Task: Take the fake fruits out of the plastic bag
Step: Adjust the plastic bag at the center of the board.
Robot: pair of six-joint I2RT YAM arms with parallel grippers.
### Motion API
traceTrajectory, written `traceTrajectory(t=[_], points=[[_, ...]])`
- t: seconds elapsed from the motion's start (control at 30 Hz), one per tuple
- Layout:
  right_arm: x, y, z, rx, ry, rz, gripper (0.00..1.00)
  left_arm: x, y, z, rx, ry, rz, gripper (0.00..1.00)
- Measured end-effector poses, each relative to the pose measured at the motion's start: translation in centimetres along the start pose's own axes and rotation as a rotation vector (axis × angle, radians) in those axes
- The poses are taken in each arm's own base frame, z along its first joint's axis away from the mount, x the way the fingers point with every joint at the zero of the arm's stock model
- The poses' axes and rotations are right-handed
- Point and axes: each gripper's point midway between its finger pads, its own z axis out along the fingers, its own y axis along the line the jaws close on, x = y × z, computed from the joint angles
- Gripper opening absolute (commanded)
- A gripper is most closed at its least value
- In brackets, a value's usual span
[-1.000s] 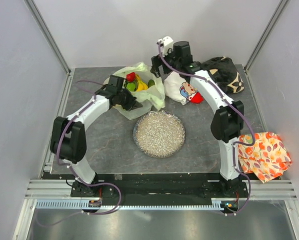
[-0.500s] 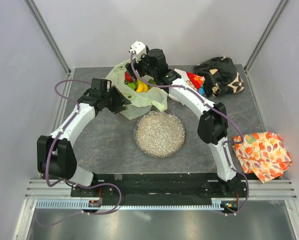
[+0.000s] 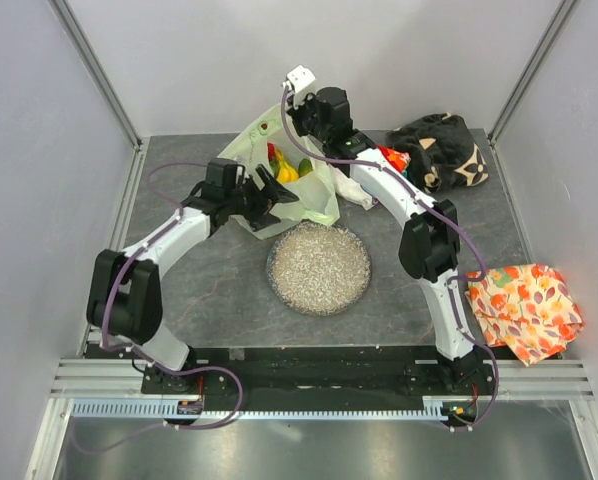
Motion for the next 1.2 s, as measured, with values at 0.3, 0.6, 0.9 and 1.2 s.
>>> traceTrajectory(t=[0.3,0.6,0.9,1.2], points=[[0.2,-0.5,0.0,0.008,0.002,0.066,0.00,3.6,-2.3,5.6,-0.084,0.092,-0.085,0.91],[0.2,-0.6,-0.1,0.015,0.003,0.095,0.00,1.6,2.3,6.2,-0.284,0.014,-0.126,0.02],[-0.1,-2.8,-0.3,0.056,-0.006,0.178,0.00,-6.4,4.3,-2.3,-0.260,-0.112,0.033,0.02],[-1.8,-6.0,-0.9,0.091,-0.067,0.286,0.00,-20.9,-8.2,-13.9,-0.072,-0.520,0.475,0.02]])
